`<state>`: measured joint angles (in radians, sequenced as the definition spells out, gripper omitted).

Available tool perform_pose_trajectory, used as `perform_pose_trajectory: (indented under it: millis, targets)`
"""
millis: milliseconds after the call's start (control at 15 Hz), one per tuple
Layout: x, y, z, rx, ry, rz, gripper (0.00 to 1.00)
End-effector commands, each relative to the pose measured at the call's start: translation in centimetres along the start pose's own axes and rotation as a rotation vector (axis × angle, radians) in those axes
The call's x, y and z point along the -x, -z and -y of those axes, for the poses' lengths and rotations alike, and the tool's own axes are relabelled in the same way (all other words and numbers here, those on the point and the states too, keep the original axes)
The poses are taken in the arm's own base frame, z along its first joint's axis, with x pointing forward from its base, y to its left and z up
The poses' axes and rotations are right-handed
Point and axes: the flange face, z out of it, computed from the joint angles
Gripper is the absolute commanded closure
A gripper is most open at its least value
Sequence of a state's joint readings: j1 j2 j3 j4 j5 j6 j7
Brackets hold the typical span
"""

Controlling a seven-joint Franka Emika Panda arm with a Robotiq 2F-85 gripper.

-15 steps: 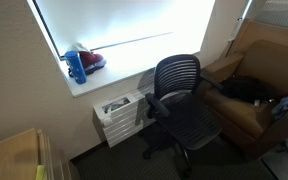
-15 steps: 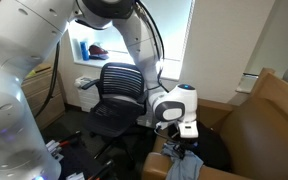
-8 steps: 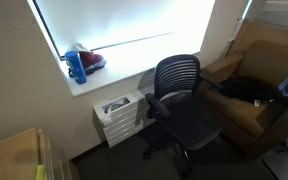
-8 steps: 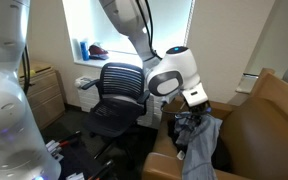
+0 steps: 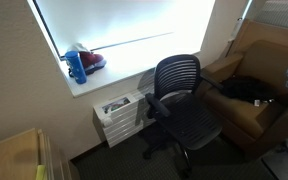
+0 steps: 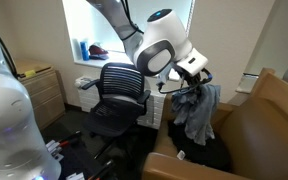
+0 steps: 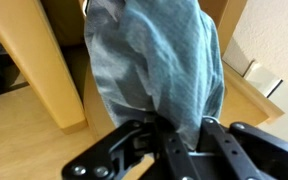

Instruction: Hang the blue t-shirt on the backrest of the chair

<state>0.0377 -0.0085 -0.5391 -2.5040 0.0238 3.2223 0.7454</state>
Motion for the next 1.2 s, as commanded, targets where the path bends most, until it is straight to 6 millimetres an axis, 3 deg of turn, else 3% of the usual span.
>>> perform_pose_trajectory:
  millis: [0,400,467,600,800,1133]
  targets:
    - [-0.2,0.1,-0.2,0.003,0.001,-0.002,0.78]
    - [0.1,0.0,-0.1,0.002,0.004,0.002,0.78]
    - [0.8,-0.2,0.9,-0.013,0.036,0.001,0.95]
    - [5.2,-0.3,4.0,-0.062,0.189,0.043,0.95]
    - [11.3,-0.4,7.2,-0.082,0.359,0.132,0.95]
    - [23.9,1.9,13.0,-0.176,0.652,0.263,0.95]
